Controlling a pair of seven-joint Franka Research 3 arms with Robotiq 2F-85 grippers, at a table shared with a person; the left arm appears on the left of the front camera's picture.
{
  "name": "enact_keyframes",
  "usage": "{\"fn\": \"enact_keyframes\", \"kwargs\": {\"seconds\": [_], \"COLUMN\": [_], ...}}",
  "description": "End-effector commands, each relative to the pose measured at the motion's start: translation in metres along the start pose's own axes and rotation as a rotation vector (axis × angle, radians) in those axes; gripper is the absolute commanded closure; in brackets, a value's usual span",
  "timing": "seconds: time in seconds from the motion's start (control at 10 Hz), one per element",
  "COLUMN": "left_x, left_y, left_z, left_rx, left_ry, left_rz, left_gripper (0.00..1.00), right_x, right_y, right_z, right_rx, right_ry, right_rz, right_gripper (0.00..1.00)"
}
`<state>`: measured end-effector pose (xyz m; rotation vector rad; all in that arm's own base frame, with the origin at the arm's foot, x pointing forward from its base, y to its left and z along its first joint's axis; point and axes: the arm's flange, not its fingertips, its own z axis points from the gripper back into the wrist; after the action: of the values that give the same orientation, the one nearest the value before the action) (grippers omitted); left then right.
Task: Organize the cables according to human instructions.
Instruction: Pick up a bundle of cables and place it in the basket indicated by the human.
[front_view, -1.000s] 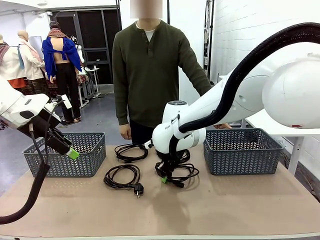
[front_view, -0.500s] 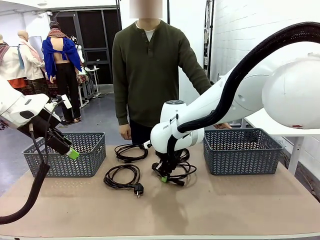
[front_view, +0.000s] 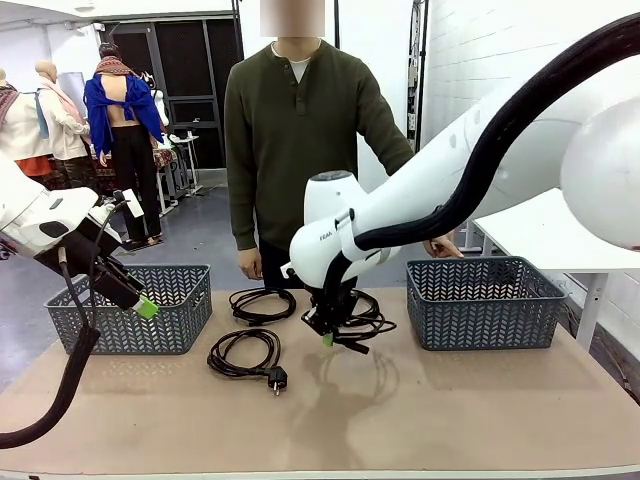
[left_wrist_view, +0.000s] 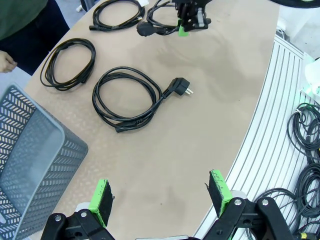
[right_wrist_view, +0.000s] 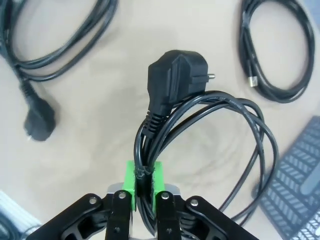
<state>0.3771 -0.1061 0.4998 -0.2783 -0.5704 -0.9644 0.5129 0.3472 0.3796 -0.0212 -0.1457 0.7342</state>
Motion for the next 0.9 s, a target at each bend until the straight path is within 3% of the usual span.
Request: {"fn": "enact_keyframes", "kwargs": {"seconds": [0.0,0.4,0.6,0.8], "left_x": [-0.002,-0.002,-0.002,-0.002], "left_y": [0.001,0.001,0.001,0.001], "left_z": [0.0,0.0,0.0,0.0], "left_rx": [-0.021,-0.021,-0.021,-0.021], "left_ry": [-0.015,-0.015,-0.015,-0.015], "left_rz": [-0.005,-0.005,-0.005,-0.005], "left_gripper": [0.0,0.0,0.0,0.0], "right_x": [-0.017,-0.067,-0.087,-0.102], "right_y": [-0.007,-0.041,-0.063,-0.093], "right_z": [0.03,0.102,0.121,0.132], "right_rx": [0.027,0.044,0.045,0.057], "right_ry": [0.004,-0.003,-0.002,-0.017], "right_rz": [0.116,0.448,0.657,0.765], "right_gripper": [1.0,1.0,1.0,1.0]}}
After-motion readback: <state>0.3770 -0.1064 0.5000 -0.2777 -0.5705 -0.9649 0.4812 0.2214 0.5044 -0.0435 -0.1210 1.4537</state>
